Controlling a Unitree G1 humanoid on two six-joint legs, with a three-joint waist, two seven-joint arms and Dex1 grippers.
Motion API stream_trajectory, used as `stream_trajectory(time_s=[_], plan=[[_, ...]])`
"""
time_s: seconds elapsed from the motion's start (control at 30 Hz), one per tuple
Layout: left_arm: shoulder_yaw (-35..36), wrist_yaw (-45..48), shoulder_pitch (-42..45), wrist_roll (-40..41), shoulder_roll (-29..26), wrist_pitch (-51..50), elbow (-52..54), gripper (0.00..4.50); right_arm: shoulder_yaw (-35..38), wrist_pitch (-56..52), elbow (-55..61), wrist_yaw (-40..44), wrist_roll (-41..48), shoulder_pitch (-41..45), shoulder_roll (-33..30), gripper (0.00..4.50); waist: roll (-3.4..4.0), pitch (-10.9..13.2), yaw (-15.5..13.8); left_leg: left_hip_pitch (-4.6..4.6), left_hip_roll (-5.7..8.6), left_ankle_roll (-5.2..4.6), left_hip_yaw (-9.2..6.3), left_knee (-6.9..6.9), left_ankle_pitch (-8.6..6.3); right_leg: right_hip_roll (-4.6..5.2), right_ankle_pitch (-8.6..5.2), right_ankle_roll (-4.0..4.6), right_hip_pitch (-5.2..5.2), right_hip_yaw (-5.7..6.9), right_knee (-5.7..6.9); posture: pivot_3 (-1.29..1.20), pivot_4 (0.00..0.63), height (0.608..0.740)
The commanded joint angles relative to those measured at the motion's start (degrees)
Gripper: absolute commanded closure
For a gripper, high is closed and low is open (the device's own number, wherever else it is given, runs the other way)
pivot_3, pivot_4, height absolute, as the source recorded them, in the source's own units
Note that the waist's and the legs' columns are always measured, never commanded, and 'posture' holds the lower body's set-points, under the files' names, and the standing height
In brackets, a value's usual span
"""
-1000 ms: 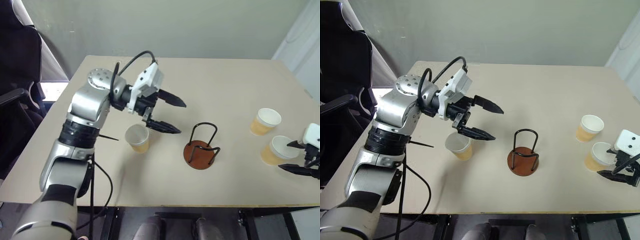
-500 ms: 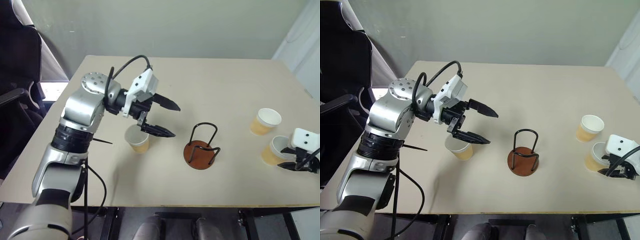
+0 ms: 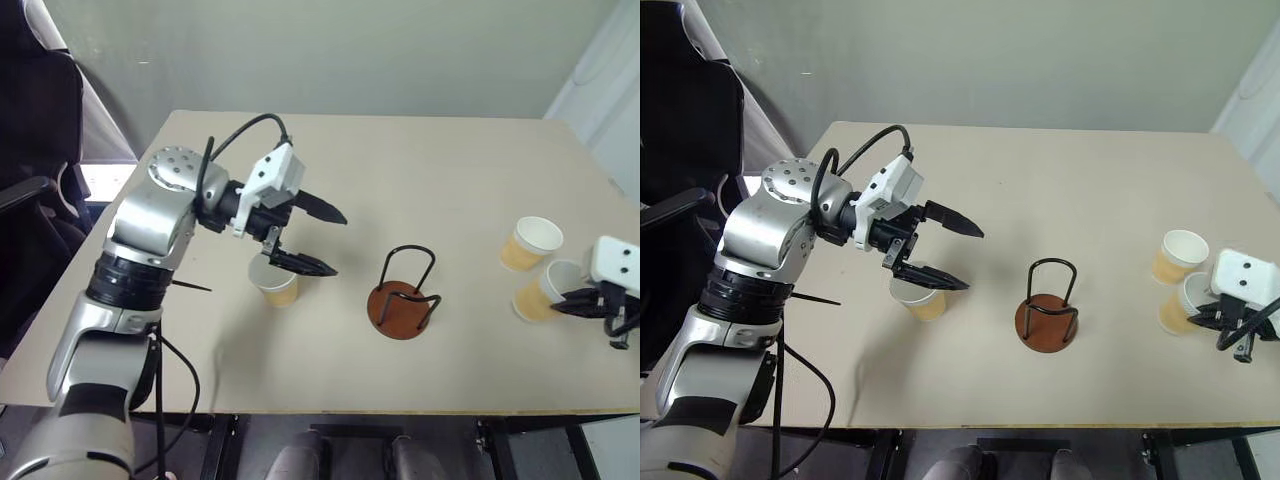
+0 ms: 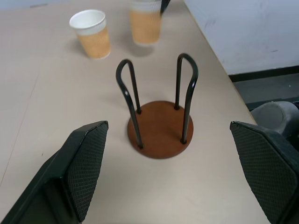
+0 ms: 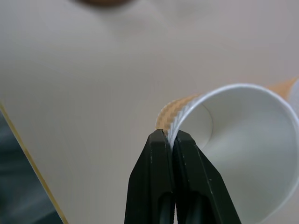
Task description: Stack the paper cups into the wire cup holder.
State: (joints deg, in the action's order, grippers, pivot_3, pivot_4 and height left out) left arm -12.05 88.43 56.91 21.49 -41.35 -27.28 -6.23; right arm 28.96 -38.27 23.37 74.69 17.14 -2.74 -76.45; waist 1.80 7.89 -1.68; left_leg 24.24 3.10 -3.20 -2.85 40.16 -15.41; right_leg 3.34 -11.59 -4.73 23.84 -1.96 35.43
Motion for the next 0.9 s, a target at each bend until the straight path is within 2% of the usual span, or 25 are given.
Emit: stream_trajectory(time_s=[0.03,0.17,0.23,0.4,0.57,0.77,0.9], plan=[[1.72,0.43,0.14,0.32,-0.85,1.02,0.12,0.0,5.4,-5.69,5.21,-0.34,6.43,6.38,-2.2,4.47,0.0,0.0,0.06,0.0,0.0,0.0,0.0,0.0,0.0,0.0,0.0,0.0,0.0,0.0,0.0,0.0,0.15,0.74],[1.52,1.37,1.1,0.5,-0.95,1.01,-0.62,0.0,-0.77,-10.03,9.8,-4.98,18.74,23.21,-5.59,4.47,0.18,-0.01,0.59,0.02,0.03,0.02,0.14,-0.09,0.01,-0.01,-0.02,0.02,0.19,-0.12,0.13,0.0,0.15,0.74],[1.43,1.52,1.41,0.42,-0.88,1.14,-0.82,0.0,-3.93,-10.85,10.12,-6.53,21.0,27.28,-6.21,4.47,-0.2,-0.08,0.53,-0.04,-0.14,0.11,0.0,-0.12,-0.03,-0.12,-0.14,0.19,0.09,0.02,0.08,0.0,0.15,0.74],[1.24,1.71,2.4,0.34,-0.42,1.13,-1.64,0.0,-14.48,-11.13,10.35,-9.2,24.98,38.38,-5.19,4.47,-0.17,-0.03,0.28,0.07,-0.09,0.11,-0.07,-0.07,-0.09,-0.07,-0.14,0.11,0.15,0.03,-0.08,0.0,0.15,0.74],[1.11,1.66,2.37,0.28,-0.12,1.11,-1.68,0.0,-20.97,-14.02,12.99,-11.07,28.06,43.14,-1.43,4.47,-0.17,-0.03,0.29,0.13,-0.12,0.09,-0.17,-0.1,-0.1,-0.11,-0.19,0.07,0.17,0.08,-0.16,0.0,0.15,0.74],[1.05,1.79,2.25,0.25,-0.2,1.0,-1.53,0.0,-23.93,-15.7,14.87,-9.71,29.94,46.01,-1.33,4.47,-0.18,-0.04,0.23,0.23,-0.11,0.08,-0.2,-0.1,-0.1,-0.1,-0.2,0.06,0.21,0.09,-0.25,0.0,0.15,0.74],[1.06,1.7,2.11,0.3,-0.12,0.97,-1.34,0.0,-26.82,-14.82,16.62,-9.22,27.83,47.74,-1.63,4.47,-0.18,-0.04,0.27,0.22,-0.12,0.08,-0.21,-0.11,-0.1,-0.1,-0.2,0.07,0.2,0.1,-0.24,0.0,0.15,0.74]])
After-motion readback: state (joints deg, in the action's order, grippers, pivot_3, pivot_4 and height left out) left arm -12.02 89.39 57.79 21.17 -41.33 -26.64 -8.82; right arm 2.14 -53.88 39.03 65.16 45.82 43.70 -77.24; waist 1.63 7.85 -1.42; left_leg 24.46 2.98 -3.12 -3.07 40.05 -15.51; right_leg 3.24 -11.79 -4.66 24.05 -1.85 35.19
